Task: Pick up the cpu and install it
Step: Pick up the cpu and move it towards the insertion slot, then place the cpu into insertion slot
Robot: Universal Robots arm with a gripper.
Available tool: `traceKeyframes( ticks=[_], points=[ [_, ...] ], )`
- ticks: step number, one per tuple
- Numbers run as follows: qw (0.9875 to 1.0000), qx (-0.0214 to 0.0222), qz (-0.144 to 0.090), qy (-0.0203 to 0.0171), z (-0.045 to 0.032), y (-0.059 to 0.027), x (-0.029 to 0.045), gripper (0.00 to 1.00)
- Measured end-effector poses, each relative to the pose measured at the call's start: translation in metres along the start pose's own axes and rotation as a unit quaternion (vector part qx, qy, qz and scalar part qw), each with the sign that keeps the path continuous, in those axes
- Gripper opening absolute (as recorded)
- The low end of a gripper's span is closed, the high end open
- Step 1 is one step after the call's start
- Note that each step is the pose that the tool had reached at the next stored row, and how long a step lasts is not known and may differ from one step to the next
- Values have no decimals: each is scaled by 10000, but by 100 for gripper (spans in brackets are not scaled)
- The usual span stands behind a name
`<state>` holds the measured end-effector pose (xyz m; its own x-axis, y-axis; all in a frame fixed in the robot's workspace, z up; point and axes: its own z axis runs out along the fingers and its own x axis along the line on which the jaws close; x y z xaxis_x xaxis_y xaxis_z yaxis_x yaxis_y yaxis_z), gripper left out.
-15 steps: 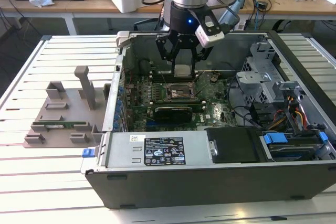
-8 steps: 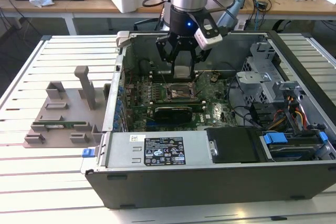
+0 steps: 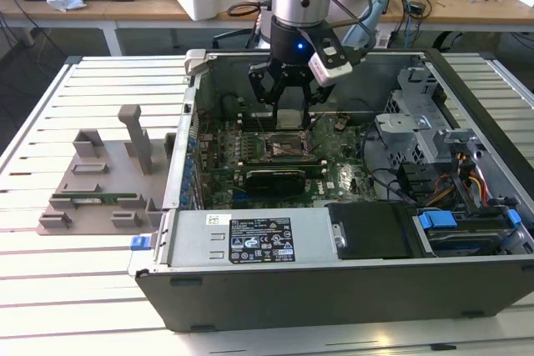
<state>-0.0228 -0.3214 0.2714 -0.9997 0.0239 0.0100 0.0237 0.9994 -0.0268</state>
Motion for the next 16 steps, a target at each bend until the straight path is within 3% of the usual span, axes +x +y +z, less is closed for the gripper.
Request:
traceKeyframes(
  ticks=[11,14,16],
  points=[
    [10000,0,25,1,2,0,0,53],
    [9994,-2,342,9,2,0,0,53],
    [9984,-1,565,15,2,0,0,53]
  ],
)
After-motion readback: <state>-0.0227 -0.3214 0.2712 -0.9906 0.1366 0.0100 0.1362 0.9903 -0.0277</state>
